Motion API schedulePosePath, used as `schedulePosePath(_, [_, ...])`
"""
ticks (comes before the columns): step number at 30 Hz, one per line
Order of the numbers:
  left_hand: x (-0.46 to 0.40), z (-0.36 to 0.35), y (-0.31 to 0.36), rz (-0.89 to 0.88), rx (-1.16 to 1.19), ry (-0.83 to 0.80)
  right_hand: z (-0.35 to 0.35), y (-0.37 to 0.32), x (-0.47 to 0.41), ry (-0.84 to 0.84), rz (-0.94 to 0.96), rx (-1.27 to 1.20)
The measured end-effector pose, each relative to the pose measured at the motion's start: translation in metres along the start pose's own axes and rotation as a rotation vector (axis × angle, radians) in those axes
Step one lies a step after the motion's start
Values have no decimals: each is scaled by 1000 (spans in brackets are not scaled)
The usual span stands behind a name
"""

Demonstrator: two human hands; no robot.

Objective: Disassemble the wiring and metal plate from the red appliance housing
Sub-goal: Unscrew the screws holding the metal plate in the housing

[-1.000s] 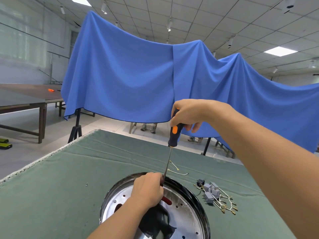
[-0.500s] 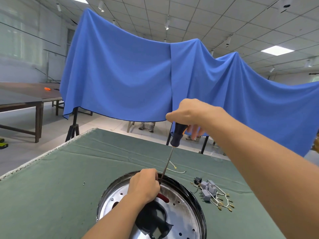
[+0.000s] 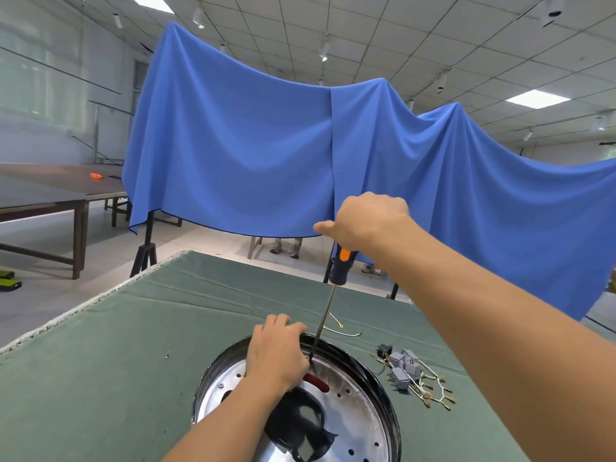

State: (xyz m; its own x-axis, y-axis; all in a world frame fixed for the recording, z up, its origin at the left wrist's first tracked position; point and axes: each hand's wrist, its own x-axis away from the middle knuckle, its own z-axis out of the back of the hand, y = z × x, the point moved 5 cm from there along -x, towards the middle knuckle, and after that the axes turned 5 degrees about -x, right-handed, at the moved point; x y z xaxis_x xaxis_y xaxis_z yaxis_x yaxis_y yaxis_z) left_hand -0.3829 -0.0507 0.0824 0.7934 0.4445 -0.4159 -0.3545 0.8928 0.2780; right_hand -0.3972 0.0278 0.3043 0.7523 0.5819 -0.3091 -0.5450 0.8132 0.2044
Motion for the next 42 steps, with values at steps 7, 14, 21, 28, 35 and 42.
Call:
schedulePosePath(7, [3,10,4,-39,168,62,1,-12,7,-270,74,-339])
schedulePosePath(14, [6,3,7,-105,47,36,1,-2,2,-100,-16,-73])
schedulePosePath(21, [5,-1,7,-109,7,35,1,0,5,-267,66,-220])
schedulePosePath(28, [7,-2,7,-124,-19,27,0,6,1,-114,22,-131])
schedulePosePath(35, [7,-2,8,-131,-33,24,2,8,10,-199,-20,-61])
schedulePosePath(42, [7,-3,7,-141,-54,11,0,3,8,-338,15,-287])
